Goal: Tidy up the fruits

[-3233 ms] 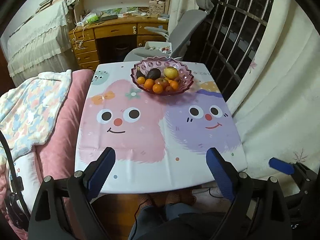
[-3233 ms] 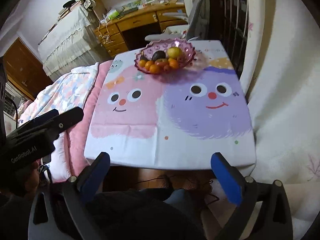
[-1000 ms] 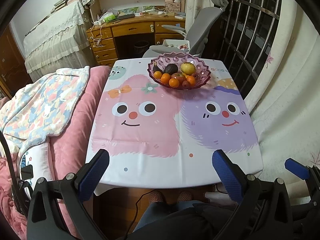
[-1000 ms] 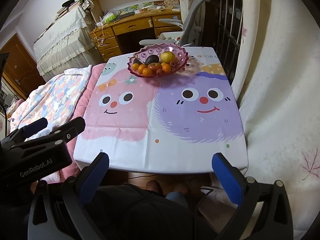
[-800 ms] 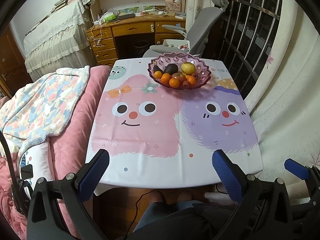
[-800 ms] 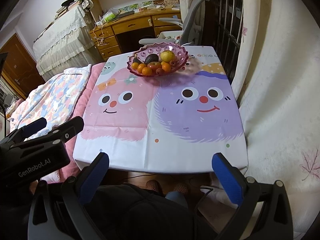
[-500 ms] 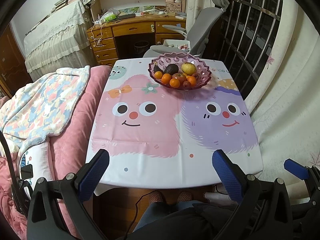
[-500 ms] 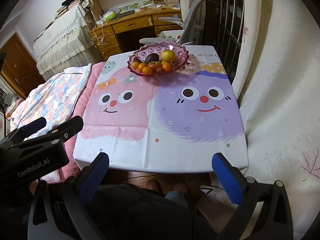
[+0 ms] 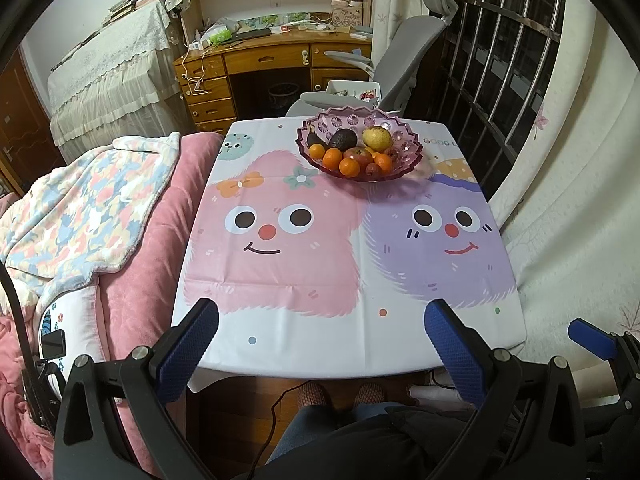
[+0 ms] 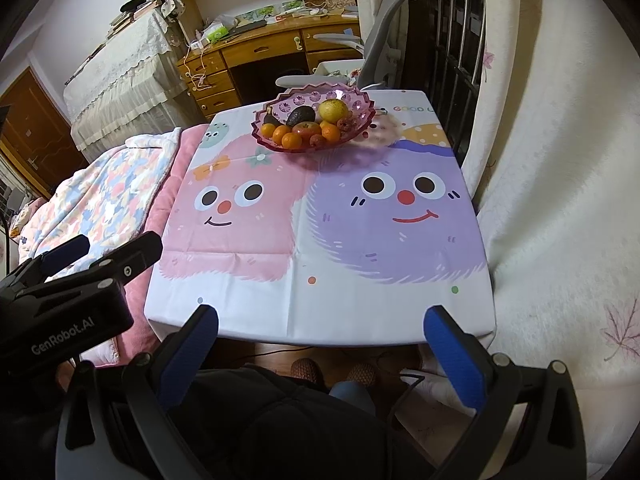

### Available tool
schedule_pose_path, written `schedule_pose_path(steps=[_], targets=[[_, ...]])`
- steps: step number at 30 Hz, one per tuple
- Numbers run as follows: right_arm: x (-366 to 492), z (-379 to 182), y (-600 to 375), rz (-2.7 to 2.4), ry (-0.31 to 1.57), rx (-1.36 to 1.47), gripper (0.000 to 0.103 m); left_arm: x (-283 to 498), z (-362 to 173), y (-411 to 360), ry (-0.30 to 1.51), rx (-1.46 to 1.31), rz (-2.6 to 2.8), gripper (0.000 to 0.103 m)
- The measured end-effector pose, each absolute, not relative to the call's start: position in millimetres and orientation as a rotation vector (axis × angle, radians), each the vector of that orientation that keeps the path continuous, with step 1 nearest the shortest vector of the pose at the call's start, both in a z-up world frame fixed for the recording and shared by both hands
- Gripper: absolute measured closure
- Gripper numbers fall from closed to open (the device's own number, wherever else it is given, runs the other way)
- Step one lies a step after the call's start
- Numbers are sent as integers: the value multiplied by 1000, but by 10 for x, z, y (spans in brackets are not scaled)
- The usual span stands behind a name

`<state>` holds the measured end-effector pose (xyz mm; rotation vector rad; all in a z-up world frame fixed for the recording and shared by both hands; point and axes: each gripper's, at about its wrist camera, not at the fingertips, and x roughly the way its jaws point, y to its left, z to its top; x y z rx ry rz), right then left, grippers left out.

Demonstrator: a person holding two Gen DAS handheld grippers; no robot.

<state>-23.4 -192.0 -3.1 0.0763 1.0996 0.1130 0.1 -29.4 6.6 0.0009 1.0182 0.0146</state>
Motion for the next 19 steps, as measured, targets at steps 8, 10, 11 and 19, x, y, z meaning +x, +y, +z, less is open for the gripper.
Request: schedule_pose_path(steps=[8, 10, 11, 19], targets=[[-235, -31, -1920, 114, 1100, 77, 0, 60, 87, -299, 1012, 0, 18, 1], [-238, -33, -1921, 114, 1100, 78, 0, 53, 91, -290, 1012, 0, 18, 1], [-239, -34, -1920, 113, 1100, 78, 0, 56, 91, -291, 1012, 0, 18, 1], [-230, -28, -1922, 112, 1102, 78, 0, 50, 108, -286, 1011, 1, 22, 1]])
